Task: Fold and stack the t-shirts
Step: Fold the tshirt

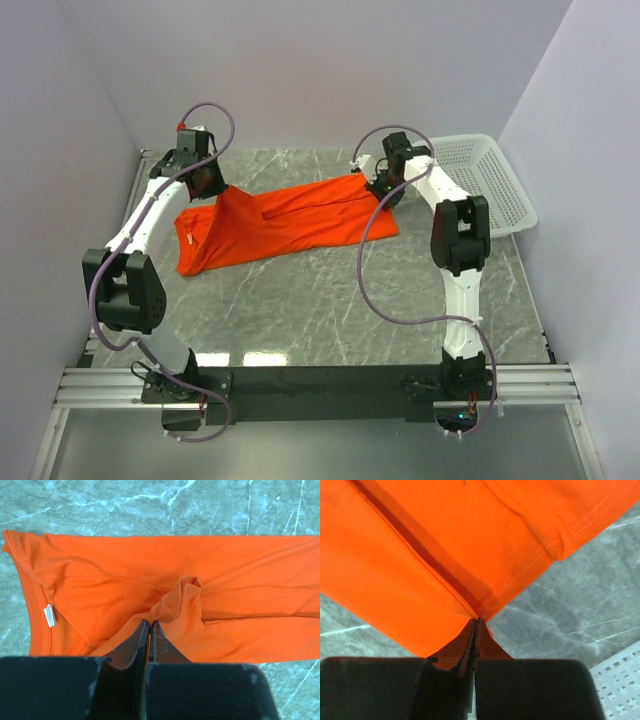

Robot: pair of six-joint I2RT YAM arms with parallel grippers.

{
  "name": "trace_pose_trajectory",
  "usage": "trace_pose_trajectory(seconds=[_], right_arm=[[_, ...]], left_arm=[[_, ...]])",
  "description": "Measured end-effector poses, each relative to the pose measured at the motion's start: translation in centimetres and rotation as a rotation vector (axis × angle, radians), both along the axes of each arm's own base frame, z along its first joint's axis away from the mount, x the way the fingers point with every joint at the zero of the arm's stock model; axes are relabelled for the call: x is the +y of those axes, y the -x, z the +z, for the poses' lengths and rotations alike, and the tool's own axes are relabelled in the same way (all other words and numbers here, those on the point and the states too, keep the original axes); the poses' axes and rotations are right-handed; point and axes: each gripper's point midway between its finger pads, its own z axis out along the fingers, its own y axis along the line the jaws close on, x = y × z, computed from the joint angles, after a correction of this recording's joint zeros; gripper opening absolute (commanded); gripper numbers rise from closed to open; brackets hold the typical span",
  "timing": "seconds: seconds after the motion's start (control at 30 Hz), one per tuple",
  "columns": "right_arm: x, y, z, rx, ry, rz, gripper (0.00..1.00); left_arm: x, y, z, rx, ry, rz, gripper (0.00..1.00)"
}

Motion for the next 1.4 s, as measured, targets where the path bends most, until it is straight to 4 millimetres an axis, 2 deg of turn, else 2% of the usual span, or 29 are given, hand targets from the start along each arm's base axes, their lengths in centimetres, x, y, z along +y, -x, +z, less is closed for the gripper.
trace_pose_trajectory(seconds=[0.57,0.97,1.4], right_arm=[[0.2,-0.9,-0.4,-0.023,0.026,-0.029,0.02],[0.1,-1.1,-0.3,-0.031,0.028,-0.042,0.03],[0.0,-1.2,-0.3,-0.035,0.034,-0.055,0.04]], left_arm=[[0.1,-0.1,-0.8,0.005,-0.006,0.000,0.01],[0.2,-0.4,-3.6,0.070,-0.030,-0.015,0.00],[0.3,-1.1,-4.6,0.088,-0.044,-0.012,0.00]])
